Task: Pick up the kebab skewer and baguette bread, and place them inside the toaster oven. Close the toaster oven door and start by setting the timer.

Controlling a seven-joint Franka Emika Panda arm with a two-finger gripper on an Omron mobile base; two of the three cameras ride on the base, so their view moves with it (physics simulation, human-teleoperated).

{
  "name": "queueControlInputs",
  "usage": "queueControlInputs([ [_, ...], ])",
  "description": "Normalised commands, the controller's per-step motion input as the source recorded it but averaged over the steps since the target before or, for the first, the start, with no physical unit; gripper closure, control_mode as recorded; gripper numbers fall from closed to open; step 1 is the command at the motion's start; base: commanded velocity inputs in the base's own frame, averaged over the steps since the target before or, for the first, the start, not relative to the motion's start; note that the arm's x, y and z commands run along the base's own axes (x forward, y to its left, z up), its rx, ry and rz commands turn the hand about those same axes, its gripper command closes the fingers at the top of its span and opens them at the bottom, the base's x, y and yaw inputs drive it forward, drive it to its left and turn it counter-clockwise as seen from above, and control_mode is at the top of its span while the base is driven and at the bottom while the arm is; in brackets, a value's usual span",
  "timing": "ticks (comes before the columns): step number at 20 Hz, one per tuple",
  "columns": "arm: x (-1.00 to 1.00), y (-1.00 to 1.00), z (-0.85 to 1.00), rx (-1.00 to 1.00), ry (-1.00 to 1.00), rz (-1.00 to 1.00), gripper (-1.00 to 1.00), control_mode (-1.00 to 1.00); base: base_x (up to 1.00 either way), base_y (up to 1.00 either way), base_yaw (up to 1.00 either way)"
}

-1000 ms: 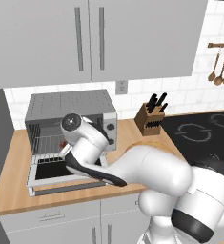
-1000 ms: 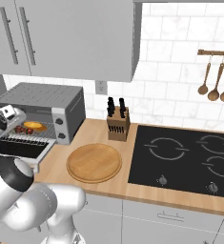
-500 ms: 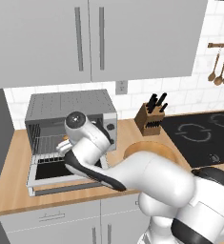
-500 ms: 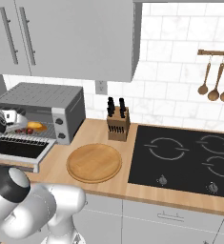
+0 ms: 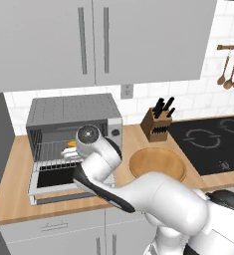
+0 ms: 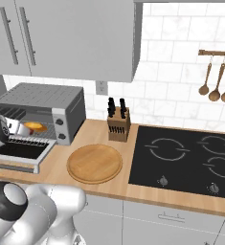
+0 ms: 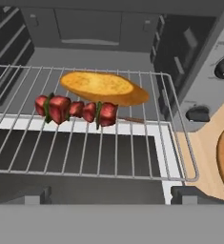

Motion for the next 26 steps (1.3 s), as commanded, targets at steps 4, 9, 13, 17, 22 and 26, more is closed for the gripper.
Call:
queueControlInputs([
  [4, -0.02, -0.01, 0.0, 0.0, 0.0, 0.0, -1.0, -1.0, 0.0, 0.0, 0.0],
  [9, -0.14, 0.0, -0.17, 0.0, -0.03, 0.0, -1.0, -1.0, 0.0, 0.0, 0.0],
  [13, -0.23, 0.0, -0.34, 0.0, -0.19, 0.0, -1.0, -1.0, 0.0, 0.0, 0.0],
  [17, 0.04, 0.0, -0.03, 0.01, -0.17, 0.0, -1.0, -1.0, 0.0, 0.0, 0.0],
  [22, 0.28, 0.0, 0.0, 0.02, -0.02, 0.0, -1.0, -1.0, 0.0, 0.0, 0.0],
  [26, 0.12, 0.01, 0.0, 0.0, 0.0, 0.0, -1.0, -1.0, 0.0, 0.0, 0.0],
])
